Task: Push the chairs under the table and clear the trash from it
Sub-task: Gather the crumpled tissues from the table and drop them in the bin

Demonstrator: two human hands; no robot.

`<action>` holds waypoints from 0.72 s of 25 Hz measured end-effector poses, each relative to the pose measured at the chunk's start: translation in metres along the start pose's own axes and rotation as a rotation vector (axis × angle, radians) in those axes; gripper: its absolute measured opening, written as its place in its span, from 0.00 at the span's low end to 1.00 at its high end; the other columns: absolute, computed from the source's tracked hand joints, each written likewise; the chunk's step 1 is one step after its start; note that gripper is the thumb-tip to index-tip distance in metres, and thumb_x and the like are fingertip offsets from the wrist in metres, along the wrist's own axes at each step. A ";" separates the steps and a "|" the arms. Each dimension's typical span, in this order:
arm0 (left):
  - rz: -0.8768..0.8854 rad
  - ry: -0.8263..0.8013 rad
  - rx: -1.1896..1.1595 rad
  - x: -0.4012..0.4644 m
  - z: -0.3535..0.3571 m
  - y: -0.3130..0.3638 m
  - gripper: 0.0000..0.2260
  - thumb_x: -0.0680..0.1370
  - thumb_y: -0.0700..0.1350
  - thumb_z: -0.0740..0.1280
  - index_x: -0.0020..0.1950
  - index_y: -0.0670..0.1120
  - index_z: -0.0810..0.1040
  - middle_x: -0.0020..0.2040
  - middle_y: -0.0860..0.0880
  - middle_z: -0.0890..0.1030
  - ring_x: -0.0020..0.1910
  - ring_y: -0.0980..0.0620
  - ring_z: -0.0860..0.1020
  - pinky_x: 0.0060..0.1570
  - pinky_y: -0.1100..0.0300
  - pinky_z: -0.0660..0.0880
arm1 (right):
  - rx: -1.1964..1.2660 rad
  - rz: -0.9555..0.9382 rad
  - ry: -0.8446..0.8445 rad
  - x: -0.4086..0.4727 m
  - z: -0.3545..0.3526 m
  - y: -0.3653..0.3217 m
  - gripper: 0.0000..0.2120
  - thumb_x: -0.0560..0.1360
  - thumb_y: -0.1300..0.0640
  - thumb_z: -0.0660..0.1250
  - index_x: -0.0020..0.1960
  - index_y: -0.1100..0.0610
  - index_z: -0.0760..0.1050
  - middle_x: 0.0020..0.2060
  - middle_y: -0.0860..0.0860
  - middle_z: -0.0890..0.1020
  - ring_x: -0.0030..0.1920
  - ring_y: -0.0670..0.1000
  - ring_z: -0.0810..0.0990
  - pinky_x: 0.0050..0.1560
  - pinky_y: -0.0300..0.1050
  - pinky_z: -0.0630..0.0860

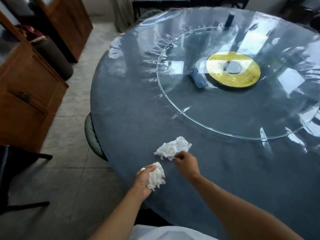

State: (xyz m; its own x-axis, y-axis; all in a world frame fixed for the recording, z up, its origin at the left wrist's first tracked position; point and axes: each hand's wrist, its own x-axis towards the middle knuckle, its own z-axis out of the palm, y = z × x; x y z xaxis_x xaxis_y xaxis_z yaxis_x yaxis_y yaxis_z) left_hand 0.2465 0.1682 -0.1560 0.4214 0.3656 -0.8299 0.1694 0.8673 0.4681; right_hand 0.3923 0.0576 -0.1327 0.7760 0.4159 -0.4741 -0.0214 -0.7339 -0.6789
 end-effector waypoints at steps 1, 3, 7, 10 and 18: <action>-0.010 -0.018 0.011 0.004 -0.005 0.010 0.05 0.78 0.34 0.67 0.44 0.35 0.82 0.35 0.36 0.80 0.31 0.41 0.78 0.35 0.48 0.78 | -0.066 -0.029 0.089 0.009 0.001 -0.002 0.11 0.74 0.63 0.67 0.55 0.56 0.82 0.50 0.53 0.81 0.42 0.48 0.80 0.45 0.39 0.75; -0.031 -0.025 0.031 0.019 -0.019 0.032 0.04 0.78 0.34 0.68 0.47 0.35 0.82 0.37 0.36 0.80 0.32 0.40 0.79 0.37 0.47 0.78 | -0.183 -0.049 0.140 0.028 0.012 -0.008 0.18 0.75 0.58 0.70 0.64 0.52 0.77 0.59 0.53 0.71 0.57 0.55 0.75 0.58 0.47 0.75; -0.051 -0.061 0.070 0.037 -0.045 0.064 0.09 0.77 0.34 0.68 0.55 0.33 0.81 0.39 0.35 0.79 0.33 0.40 0.78 0.34 0.48 0.78 | -0.426 0.019 0.100 0.038 0.043 -0.016 0.23 0.74 0.48 0.72 0.68 0.48 0.74 0.66 0.55 0.67 0.66 0.60 0.67 0.66 0.55 0.72; -0.060 -0.085 0.070 0.041 -0.055 0.082 0.07 0.72 0.35 0.71 0.48 0.34 0.84 0.38 0.34 0.79 0.33 0.40 0.77 0.36 0.47 0.77 | -0.358 0.060 0.095 0.035 0.056 -0.011 0.17 0.76 0.54 0.70 0.64 0.54 0.77 0.63 0.57 0.71 0.64 0.61 0.71 0.62 0.53 0.73; -0.080 -0.077 0.149 0.049 -0.051 0.084 0.16 0.76 0.40 0.74 0.59 0.32 0.79 0.50 0.30 0.81 0.40 0.37 0.82 0.37 0.44 0.81 | 0.067 0.115 0.063 0.000 0.078 -0.044 0.10 0.74 0.61 0.71 0.51 0.52 0.73 0.43 0.49 0.80 0.39 0.49 0.78 0.30 0.29 0.70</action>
State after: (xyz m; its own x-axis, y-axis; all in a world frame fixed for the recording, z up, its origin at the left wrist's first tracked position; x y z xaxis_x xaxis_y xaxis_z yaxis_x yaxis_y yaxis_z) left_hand 0.2361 0.2766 -0.1728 0.4670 0.2653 -0.8435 0.3327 0.8311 0.4456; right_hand 0.3439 0.1318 -0.1460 0.8043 0.2948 -0.5160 -0.1529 -0.7364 -0.6590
